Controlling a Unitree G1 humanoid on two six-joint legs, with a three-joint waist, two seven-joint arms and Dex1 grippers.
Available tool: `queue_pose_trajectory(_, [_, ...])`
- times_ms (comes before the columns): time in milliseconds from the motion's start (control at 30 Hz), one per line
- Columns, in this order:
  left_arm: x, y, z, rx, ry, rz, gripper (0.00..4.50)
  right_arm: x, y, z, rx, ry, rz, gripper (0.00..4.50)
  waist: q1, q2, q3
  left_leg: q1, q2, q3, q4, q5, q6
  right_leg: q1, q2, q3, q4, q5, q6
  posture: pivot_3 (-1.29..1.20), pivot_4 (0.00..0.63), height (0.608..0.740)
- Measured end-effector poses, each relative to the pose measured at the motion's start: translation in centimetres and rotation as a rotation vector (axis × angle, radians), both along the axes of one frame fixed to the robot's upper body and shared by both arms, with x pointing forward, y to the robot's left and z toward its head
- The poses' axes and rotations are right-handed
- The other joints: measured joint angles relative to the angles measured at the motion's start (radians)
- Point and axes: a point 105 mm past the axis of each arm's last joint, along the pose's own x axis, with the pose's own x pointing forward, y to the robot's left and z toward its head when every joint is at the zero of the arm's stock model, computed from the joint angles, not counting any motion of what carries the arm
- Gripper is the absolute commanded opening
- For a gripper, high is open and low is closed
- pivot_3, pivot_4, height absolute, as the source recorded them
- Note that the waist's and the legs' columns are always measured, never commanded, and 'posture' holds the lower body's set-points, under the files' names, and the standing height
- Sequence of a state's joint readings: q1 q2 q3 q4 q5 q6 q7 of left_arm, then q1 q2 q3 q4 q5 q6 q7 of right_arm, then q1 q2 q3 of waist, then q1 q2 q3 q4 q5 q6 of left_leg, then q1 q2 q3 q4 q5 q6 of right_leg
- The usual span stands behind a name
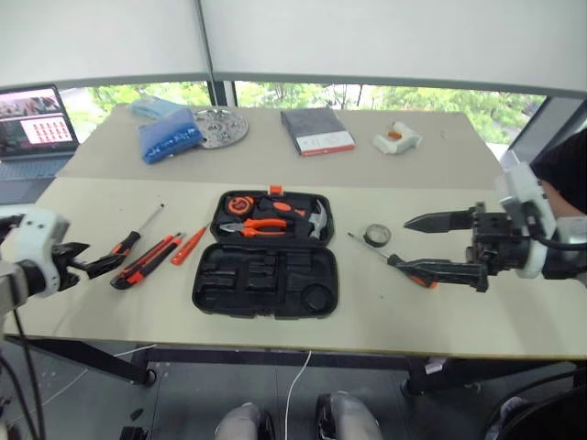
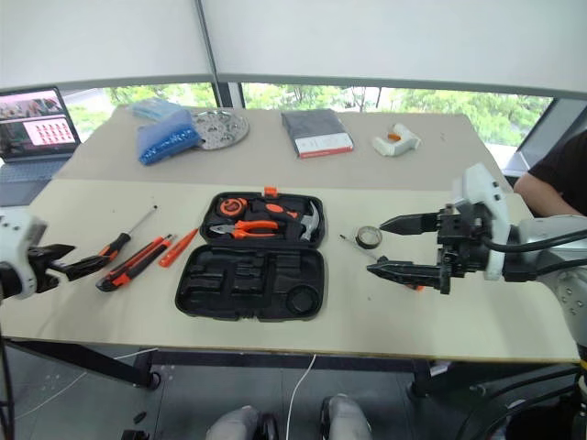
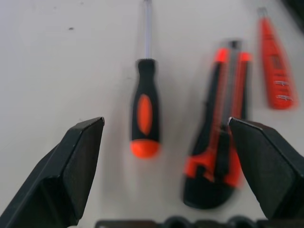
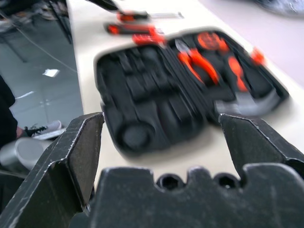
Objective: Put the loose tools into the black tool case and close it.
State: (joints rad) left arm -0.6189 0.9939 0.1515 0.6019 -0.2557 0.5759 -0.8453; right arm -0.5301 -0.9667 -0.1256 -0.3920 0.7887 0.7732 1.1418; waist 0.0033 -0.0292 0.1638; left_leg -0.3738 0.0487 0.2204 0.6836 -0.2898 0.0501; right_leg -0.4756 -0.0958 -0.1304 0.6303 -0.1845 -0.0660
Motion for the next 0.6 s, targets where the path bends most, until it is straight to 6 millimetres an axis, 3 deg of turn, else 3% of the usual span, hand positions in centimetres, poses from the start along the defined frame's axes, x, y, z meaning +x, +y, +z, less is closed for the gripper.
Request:
queue_pose_trajectory(133, [1.7, 0.3, -0.8, 0.028, 0.054, 0.006, 4.50, -0.2, 1.5, -0.6, 0.005, 0.013, 0.055, 4.49, -0.006, -0.001, 0.000, -0.001, 0.000, 0.000, 0.002, 0.002, 0.003, 0.000, 0.000, 0.001, 0.001, 0.000, 0.000, 0.00, 0.150, 0.718])
queue_pose_trajectory(267, [2.1, -0.4, -3.6, 0.022, 0.149, -0.003, 3.27, 0.0, 1.7, -0.9, 0.003, 0.011, 0.053, 4.50, -0.016, -0.001, 0.000, -0.002, 0.001, -0.001, 0.004, 0.005, 0.009, 0.000, 0.001, 0.001, 0.001, 0.000, 0.000, 0.00, 0.150, 0.718])
queue_pose_trajectory(467, [2.0, 0.2, -4.1, 0.046, 0.188, 0.010, 0.98, 0.0, 1.5, -1.3, 0.004, 0.017, 0.047, 4.50, -0.023, -0.002, 0.000, -0.001, 0.003, -0.001, 0.011, 0.004, 0.008, -0.001, -0.002, 0.004, 0.009, -0.005, 0.006, 0.00, 0.150, 0.718])
queue_pose_trajectory(500, [1.9, 0.2, -4.2, 0.048, 0.194, 0.006, 0.78, 0.0, 1.4, -1.5, 0.002, 0.018, 0.043, 4.50, -0.024, -0.002, 0.000, 0.000, 0.003, -0.001, 0.012, 0.003, 0.007, -0.001, -0.003, 0.004, 0.011, -0.006, 0.005, 0.00, 0.150, 0.718])
queue_pose_trajectory(600, [1.8, 0.6, -4.3, 0.056, 0.189, 0.014, 0.78, 0.2, 1.1, -1.7, 0.005, 0.010, 0.017, 4.50, -0.027, -0.002, 0.000, 0.000, 0.003, -0.001, 0.013, 0.001, 0.002, -0.001, -0.005, 0.005, 0.013, -0.006, 0.005, 0.00, 0.150, 0.718])
